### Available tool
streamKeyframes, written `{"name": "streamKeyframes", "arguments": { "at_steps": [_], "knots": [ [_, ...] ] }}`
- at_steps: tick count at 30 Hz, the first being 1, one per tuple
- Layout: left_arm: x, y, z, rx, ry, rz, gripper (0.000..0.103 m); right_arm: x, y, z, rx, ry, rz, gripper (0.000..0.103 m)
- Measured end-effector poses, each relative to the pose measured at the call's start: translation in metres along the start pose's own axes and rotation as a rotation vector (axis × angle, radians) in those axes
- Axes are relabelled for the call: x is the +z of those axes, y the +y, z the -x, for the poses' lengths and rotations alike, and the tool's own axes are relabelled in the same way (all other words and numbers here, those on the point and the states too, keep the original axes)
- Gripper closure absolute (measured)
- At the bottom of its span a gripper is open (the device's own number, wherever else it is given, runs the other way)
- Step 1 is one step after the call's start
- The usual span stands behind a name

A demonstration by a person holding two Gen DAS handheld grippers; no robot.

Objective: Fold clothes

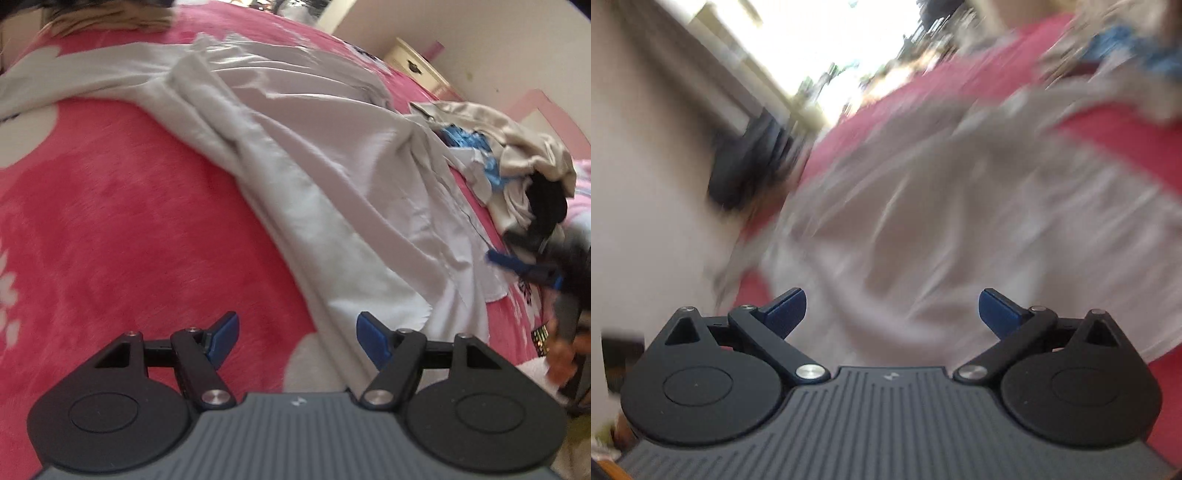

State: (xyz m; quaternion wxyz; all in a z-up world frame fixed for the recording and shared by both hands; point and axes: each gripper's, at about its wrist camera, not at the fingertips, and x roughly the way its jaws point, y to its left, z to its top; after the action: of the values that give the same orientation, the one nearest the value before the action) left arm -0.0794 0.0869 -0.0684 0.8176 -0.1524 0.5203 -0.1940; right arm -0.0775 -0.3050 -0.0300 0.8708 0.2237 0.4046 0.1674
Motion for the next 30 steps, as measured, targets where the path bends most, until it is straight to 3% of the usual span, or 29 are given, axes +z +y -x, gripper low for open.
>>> {"name": "streamKeyframes", "arguments": {
  "at_steps": [4,6,8,10,12,14,17,19,21,27,30],
  "knots": [
    [-0.003,0.008,0.004,-0.004,-0.011,0.027,0.032,-0.031,0.064,-0.030,0.015,0.118,0.269,0.012],
    [-0.004,0.010,0.005,-0.011,-0.020,0.034,0.032,-0.041,0.090,-0.040,-0.031,0.141,0.399,0.013],
    [-0.004,0.011,0.006,-0.020,-0.027,0.034,0.032,-0.040,0.095,-0.049,-0.074,0.158,0.422,0.019],
    [-0.006,0.010,0.005,-0.021,-0.027,0.026,0.032,-0.038,0.095,-0.055,-0.086,0.178,0.418,0.031],
    [-0.008,0.010,0.004,-0.021,-0.026,0.020,0.032,-0.044,0.104,-0.056,-0.039,0.198,0.465,0.034],
    [-0.011,0.011,0.003,-0.021,-0.022,0.020,0.032,-0.054,0.119,-0.061,-0.013,0.224,0.580,0.034],
    [-0.014,0.012,0.004,-0.024,-0.021,0.022,0.032,-0.077,0.136,-0.079,-0.052,0.297,0.717,0.039],
    [-0.015,0.012,0.005,-0.025,-0.023,0.018,0.032,-0.089,0.137,-0.093,-0.091,0.347,0.752,0.070],
    [-0.016,0.011,0.006,-0.027,-0.024,0.008,0.032,-0.084,0.128,-0.096,-0.118,0.338,0.703,0.094],
    [-0.014,0.003,0.000,-0.050,0.003,-0.037,0.032,-0.018,0.058,-0.052,-0.035,0.110,0.146,0.097],
    [-0.010,-0.008,-0.012,-0.072,0.030,-0.075,0.032,-0.006,0.014,-0.043,-0.009,0.046,-0.096,0.097]
  ]
}}
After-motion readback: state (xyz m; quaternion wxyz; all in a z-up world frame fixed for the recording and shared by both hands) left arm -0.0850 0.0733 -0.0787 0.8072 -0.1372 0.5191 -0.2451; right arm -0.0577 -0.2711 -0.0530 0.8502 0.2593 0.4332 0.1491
